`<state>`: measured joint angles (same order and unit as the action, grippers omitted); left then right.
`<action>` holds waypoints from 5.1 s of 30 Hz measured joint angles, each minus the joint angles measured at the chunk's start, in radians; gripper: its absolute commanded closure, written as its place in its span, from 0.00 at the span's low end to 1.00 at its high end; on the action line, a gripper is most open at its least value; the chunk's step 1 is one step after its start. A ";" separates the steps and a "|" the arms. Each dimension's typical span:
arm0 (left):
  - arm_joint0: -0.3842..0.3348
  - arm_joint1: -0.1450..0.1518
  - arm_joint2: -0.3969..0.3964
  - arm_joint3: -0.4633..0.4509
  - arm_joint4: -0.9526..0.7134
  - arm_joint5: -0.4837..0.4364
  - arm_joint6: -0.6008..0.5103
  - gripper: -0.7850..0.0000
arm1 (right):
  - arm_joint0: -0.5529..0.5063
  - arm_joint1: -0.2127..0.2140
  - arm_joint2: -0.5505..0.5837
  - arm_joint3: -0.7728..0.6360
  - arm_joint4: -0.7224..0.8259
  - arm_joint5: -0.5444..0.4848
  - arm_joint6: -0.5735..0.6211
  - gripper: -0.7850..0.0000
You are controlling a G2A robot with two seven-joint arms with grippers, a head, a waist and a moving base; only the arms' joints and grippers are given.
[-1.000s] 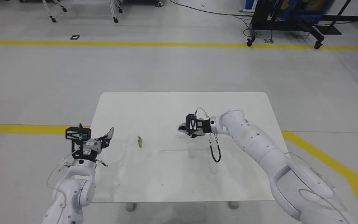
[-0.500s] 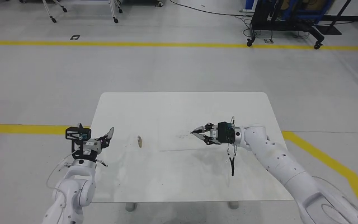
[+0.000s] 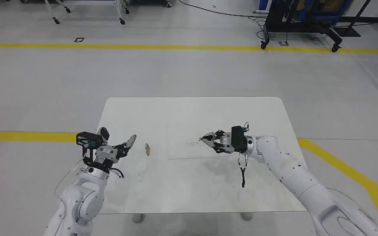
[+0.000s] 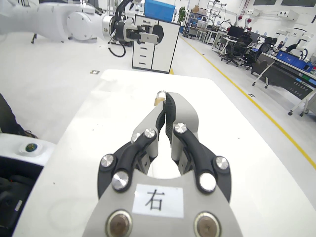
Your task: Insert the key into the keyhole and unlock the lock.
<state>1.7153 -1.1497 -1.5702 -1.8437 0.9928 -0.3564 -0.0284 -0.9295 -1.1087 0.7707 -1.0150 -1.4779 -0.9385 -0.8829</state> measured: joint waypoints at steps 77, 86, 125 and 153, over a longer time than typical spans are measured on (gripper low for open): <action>-0.707 -0.014 0.601 0.707 -1.201 -0.656 -0.755 1.00 | 0.136 0.028 -0.394 -0.058 1.329 -0.074 0.666 0.00; -0.707 -0.015 0.603 0.718 -1.224 -0.656 -0.740 1.00 | 0.132 0.026 -0.388 -0.056 1.323 -0.074 0.669 0.00; -0.761 -0.009 0.714 0.624 -0.939 -0.467 -0.882 1.00 | 0.011 0.211 -0.111 -0.272 0.987 -0.044 1.095 0.60; -0.784 -0.006 0.752 0.625 -0.869 -0.456 -0.856 1.00 | 0.046 0.160 -0.133 -0.223 1.127 -0.048 1.285 1.00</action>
<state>0.9317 -1.1557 -0.8181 -1.2188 0.1243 -0.8128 -0.8848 -0.8833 -0.9484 0.6374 -1.2376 -0.3512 -0.9863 0.4024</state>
